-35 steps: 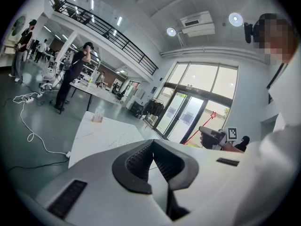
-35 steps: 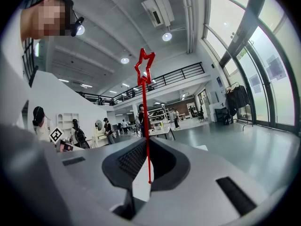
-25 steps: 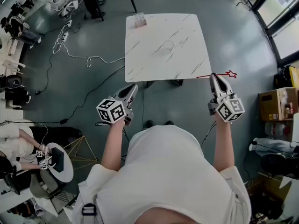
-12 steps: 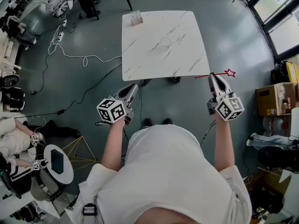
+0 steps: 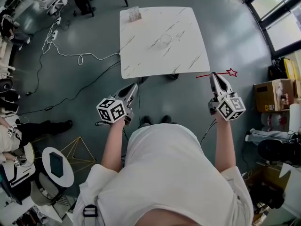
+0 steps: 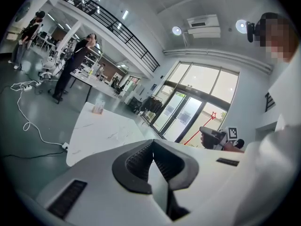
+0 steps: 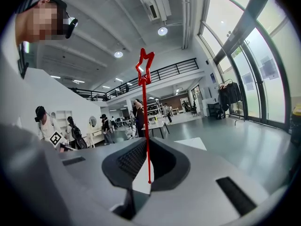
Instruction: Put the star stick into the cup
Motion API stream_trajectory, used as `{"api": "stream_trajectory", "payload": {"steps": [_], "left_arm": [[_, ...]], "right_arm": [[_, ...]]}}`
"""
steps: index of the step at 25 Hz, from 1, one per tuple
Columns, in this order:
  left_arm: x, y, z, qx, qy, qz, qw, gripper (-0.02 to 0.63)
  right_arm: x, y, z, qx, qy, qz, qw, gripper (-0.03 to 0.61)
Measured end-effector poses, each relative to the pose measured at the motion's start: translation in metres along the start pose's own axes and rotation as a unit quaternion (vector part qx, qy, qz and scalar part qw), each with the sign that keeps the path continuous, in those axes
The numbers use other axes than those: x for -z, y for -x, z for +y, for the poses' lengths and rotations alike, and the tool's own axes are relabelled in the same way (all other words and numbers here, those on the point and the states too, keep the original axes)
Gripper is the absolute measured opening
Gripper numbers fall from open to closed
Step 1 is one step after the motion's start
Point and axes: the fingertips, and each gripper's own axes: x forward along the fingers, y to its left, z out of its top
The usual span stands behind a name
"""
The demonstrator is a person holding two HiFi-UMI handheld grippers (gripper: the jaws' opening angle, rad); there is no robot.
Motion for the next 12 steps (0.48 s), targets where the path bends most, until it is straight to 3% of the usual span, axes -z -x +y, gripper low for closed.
{"api": "stream_trajectory", "payload": {"steps": [12], "left_arm": [[0.004, 0.018, 0.022, 0.019, 0.001, 0.018, 0.9997, 0.014]], "right_arm": [[0.021, 0.002, 0.032, 0.02, -0.011, 0.006, 1.0, 0.034]]}}
